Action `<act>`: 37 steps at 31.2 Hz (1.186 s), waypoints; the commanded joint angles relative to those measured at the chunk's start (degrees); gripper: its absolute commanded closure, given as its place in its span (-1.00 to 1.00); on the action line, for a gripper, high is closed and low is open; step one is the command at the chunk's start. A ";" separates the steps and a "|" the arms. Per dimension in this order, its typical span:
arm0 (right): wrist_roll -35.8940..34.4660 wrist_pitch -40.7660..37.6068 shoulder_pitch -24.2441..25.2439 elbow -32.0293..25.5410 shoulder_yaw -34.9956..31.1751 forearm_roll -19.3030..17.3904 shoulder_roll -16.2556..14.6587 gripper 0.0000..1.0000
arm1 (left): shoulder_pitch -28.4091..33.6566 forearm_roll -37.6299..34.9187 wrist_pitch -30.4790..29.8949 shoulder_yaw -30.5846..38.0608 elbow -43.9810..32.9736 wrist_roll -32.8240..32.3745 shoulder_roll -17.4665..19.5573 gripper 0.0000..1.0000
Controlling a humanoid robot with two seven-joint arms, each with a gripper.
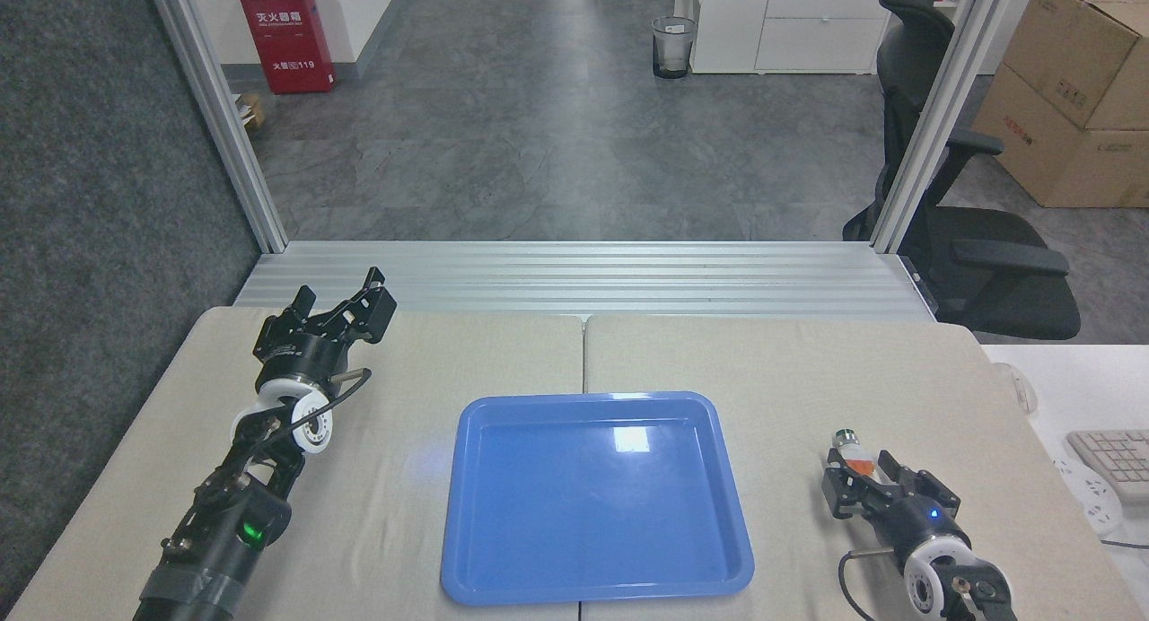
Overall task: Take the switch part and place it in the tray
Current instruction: 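Close the right gripper on the switch part and lift it toward the tray, then lower the held switch part into the blue tray and open the right gripper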
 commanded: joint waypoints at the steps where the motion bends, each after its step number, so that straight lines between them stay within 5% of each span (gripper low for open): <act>1: -0.14 0.03 0.02 0.97 2.56 -0.11 0.17 -0.12 | 0.00 0.00 -0.04 -0.05 0.00 0.01 0.00 -1.00; 3: -0.23 0.03 -0.07 0.88 2.48 -0.19 0.17 0.51 | 0.00 0.00 0.05 0.03 0.00 0.01 0.00 -1.00; 6: -0.32 0.29 -0.25 0.44 1.77 -0.37 0.34 1.00 | 0.00 0.00 -0.04 0.03 0.00 0.01 0.00 -1.00; 11: -1.19 2.14 -2.44 -5.61 1.51 -0.55 1.57 1.00 | 0.00 0.00 0.05 0.03 0.00 0.01 0.00 -1.00; 16: -2.34 -1.72 -2.80 -19.57 2.74 -0.72 2.63 1.00 | 0.00 0.00 -0.04 0.03 0.00 0.01 0.00 -1.00; 21: 1.96 -2.44 -2.62 -30.04 14.32 -0.28 9.03 1.00 | 0.00 0.00 0.05 0.03 0.00 0.01 0.00 -1.00; 28: 3.98 -1.39 -1.74 -31.55 26.28 0.95 10.80 1.00 | 0.00 0.00 0.05 -0.05 0.00 0.01 0.00 -1.00; 37: 14.44 11.54 0.98 -26.20 33.59 1.83 14.50 1.00 | 0.00 0.00 0.04 0.03 0.00 0.01 0.00 -1.00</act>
